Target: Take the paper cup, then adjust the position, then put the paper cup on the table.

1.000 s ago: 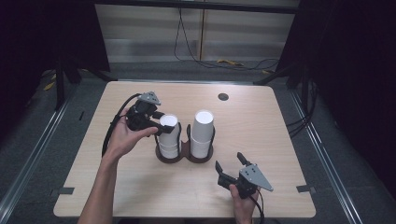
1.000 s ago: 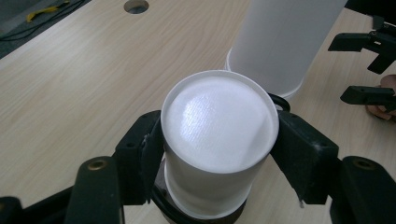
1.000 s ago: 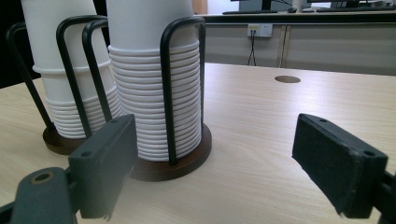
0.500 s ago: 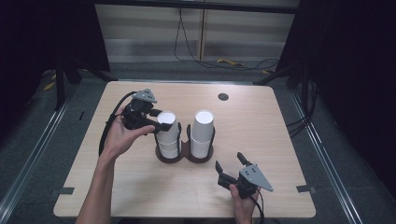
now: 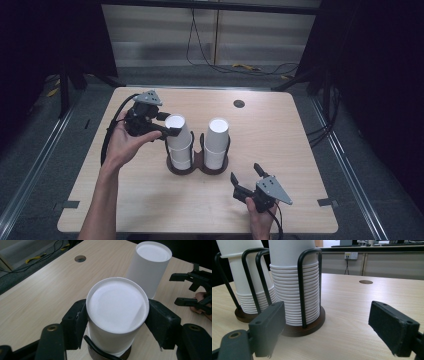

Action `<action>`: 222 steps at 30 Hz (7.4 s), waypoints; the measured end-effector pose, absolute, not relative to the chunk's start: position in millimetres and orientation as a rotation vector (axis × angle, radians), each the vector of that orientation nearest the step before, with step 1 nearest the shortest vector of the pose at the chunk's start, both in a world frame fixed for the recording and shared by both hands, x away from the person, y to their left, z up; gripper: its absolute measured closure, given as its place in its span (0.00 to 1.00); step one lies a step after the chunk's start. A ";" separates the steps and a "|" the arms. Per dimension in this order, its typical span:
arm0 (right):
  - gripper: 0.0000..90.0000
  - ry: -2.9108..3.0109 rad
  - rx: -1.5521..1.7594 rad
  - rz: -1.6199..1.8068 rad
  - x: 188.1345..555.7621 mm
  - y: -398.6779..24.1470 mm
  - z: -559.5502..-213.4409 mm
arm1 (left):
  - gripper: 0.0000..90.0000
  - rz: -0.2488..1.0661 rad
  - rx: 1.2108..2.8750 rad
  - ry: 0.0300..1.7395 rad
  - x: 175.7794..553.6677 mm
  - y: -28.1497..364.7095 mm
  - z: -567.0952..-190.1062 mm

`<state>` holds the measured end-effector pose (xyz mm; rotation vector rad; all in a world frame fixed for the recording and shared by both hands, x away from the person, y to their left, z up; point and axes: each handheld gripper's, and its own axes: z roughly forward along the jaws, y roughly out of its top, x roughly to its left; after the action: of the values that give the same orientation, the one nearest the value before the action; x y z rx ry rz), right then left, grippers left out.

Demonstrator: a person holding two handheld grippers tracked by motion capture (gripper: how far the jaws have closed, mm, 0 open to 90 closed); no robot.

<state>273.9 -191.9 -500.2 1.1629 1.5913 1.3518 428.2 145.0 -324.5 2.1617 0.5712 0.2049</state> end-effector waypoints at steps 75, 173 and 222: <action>0.15 1.628 1.155 1.397 274.9 -193.7 -500.0 | 0.40 0.245 1.873 0.455 356.4 165.5 -322.7; 0.29 2.156 0.703 1.661 276.4 -136.0 -486.1 | 0.26 -0.100 1.840 0.382 331.6 123.2 -437.9; 0.30 2.439 0.658 1.299 295.0 -135.5 -462.0 | 0.25 0.004 1.929 0.375 335.4 139.8 -441.2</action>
<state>295.0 -135.5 -462.0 0.6584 2.4395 1.2991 335.4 139.8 -441.2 1.9295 0.3754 0.0039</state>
